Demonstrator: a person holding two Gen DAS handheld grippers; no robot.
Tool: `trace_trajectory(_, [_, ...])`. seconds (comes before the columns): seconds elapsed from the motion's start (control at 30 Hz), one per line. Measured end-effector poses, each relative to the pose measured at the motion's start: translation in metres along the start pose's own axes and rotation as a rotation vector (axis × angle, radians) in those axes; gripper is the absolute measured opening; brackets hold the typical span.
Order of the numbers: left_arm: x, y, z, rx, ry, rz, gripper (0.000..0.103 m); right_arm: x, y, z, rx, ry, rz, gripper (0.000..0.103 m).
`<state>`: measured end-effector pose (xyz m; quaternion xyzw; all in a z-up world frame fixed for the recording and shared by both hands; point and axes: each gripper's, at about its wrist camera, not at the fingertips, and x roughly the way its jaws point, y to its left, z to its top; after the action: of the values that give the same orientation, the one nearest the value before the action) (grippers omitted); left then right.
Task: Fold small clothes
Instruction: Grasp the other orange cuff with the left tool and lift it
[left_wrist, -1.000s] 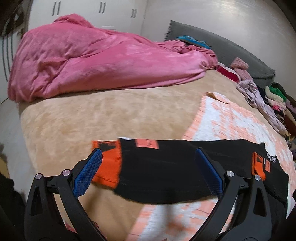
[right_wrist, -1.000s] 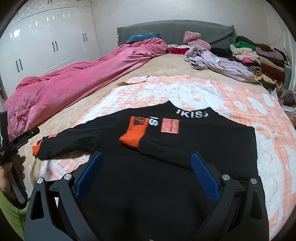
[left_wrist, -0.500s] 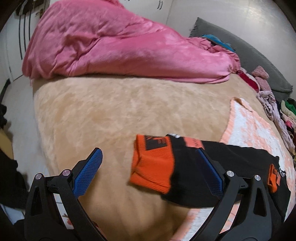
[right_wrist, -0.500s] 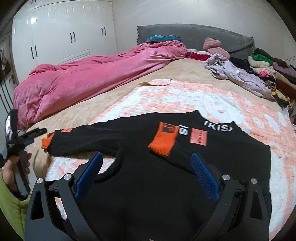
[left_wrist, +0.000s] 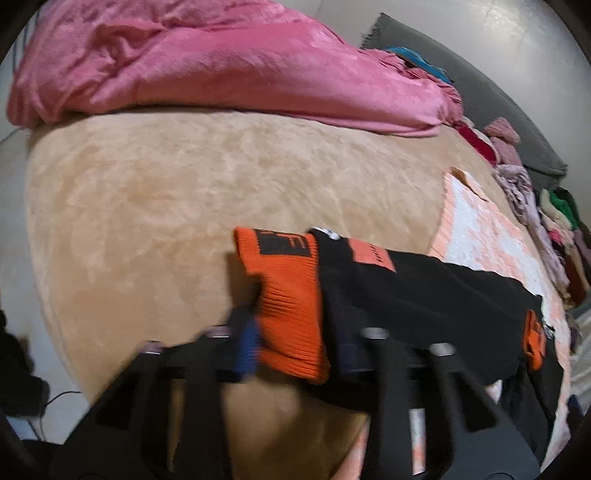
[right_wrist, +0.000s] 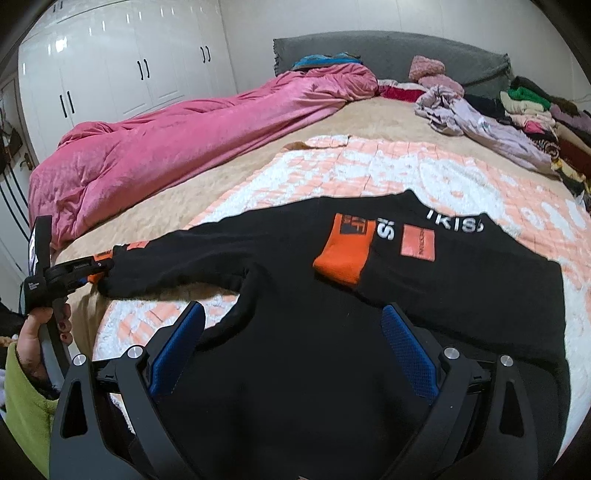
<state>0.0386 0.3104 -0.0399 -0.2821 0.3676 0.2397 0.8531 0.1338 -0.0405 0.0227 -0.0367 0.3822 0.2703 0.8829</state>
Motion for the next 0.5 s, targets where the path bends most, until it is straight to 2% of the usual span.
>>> trace_trajectory(0.1, [-0.007, -0.004, 0.000, 0.010, -0.028, -0.027, 0.010, 0.002, 0.000, -0.005, 0.005, 0.012, 0.003, 0.096])
trace_trajectory(0.27, [-0.033, -0.024, -0.001, 0.041, -0.091, -0.099, 0.009, -0.003, -0.016, -0.012, 0.037, 0.014, -0.013, 0.096])
trace_trajectory(0.5, [-0.074, -0.085, -0.010, 0.138, -0.147, -0.243, 0.009, -0.025, -0.057, -0.022, 0.120, -0.018, -0.079, 0.096])
